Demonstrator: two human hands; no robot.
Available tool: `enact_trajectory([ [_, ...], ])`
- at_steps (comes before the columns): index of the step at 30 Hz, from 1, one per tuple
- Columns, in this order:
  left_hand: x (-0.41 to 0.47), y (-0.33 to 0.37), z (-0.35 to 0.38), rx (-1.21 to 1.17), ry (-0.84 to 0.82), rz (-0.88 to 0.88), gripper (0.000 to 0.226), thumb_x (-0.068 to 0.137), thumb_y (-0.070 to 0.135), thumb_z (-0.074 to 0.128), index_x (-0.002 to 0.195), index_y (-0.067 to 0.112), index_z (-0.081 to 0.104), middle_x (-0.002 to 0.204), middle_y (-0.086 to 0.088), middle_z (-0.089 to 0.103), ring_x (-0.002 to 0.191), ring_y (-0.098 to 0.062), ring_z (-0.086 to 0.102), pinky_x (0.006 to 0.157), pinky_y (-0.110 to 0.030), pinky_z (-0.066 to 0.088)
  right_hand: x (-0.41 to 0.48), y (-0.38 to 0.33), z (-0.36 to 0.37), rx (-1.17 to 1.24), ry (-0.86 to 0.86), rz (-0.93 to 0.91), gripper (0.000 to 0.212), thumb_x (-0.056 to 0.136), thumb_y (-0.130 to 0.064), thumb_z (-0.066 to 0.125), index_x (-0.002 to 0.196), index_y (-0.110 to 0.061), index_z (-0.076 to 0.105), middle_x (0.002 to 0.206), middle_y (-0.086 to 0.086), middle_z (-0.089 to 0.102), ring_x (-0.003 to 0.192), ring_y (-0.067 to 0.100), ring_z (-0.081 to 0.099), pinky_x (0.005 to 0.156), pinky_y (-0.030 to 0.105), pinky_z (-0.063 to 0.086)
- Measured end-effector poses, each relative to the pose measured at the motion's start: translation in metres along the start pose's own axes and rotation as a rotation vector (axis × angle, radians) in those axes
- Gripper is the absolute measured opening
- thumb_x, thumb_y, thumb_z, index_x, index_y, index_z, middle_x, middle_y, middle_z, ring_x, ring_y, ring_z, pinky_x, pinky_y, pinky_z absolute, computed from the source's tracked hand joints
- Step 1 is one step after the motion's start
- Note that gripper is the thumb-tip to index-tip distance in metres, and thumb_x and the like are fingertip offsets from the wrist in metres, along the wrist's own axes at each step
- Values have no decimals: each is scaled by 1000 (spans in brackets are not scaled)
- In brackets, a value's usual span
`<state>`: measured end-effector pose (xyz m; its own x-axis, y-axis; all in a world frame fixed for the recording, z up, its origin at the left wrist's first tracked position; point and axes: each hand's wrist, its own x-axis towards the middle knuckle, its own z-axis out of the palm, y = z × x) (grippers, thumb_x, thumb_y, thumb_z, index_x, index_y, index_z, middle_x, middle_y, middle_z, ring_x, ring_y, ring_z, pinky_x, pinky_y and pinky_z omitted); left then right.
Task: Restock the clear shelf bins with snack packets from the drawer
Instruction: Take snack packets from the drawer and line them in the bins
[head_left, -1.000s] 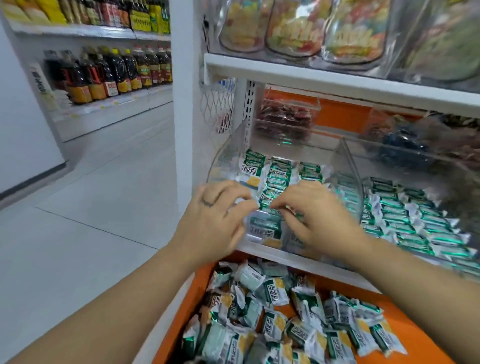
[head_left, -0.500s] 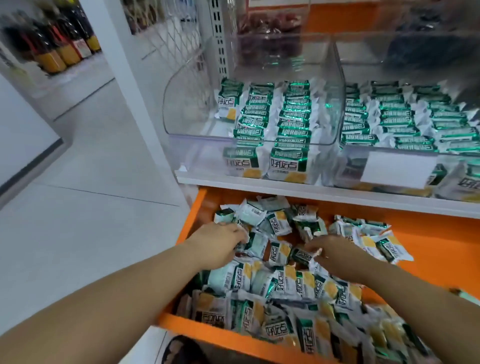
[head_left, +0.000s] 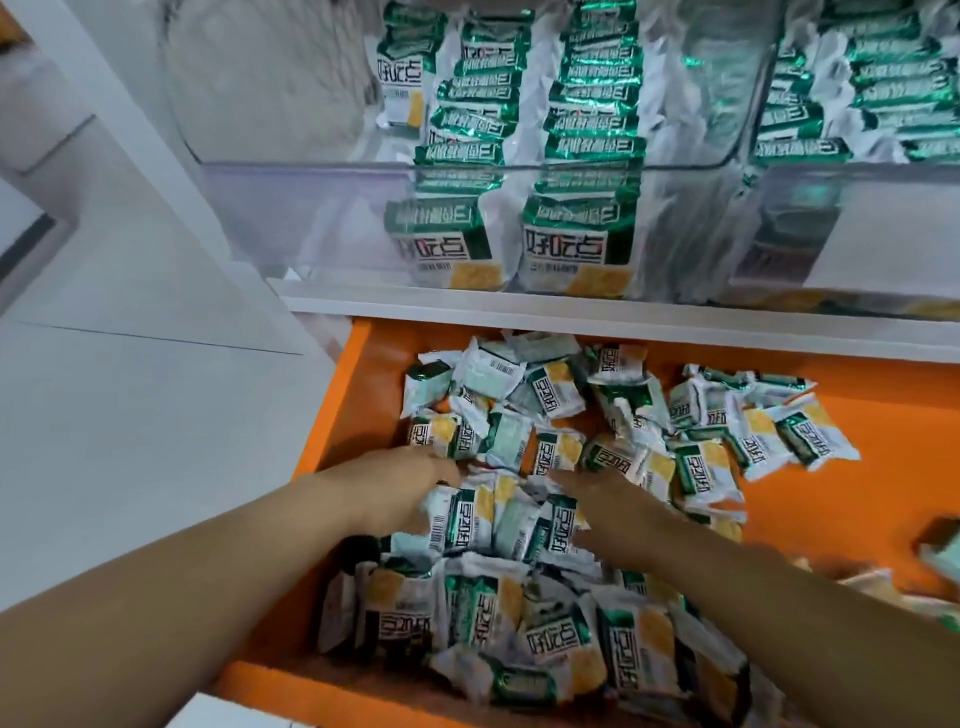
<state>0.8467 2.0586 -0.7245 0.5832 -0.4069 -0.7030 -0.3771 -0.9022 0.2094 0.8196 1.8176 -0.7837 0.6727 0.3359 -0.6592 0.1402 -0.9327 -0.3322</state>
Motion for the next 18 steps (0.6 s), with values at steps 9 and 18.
enact_trajectory([
  [9, -12, 10, -19, -91, 29, -12, 46, 86, 21, 69, 126, 20, 45, 115, -1, 53, 91, -15, 52, 76, -28, 42, -22, 10, -38, 267, 302, 176, 56, 80, -29, 70, 129, -17, 47, 89, 0, 56, 69, 15, 57, 51, 23, 43],
  [18, -19, 27, -31, -193, 333, 131, 36, 84, 13, 69, 107, 40, 64, 106, 23, 38, 96, -4, 28, 81, -19, 23, -63, 5, -86, 579, 225, -95, 16, 81, -22, 74, 87, -20, 59, 86, 2, 66, 70, 11, 61, 54, 11, 42],
])
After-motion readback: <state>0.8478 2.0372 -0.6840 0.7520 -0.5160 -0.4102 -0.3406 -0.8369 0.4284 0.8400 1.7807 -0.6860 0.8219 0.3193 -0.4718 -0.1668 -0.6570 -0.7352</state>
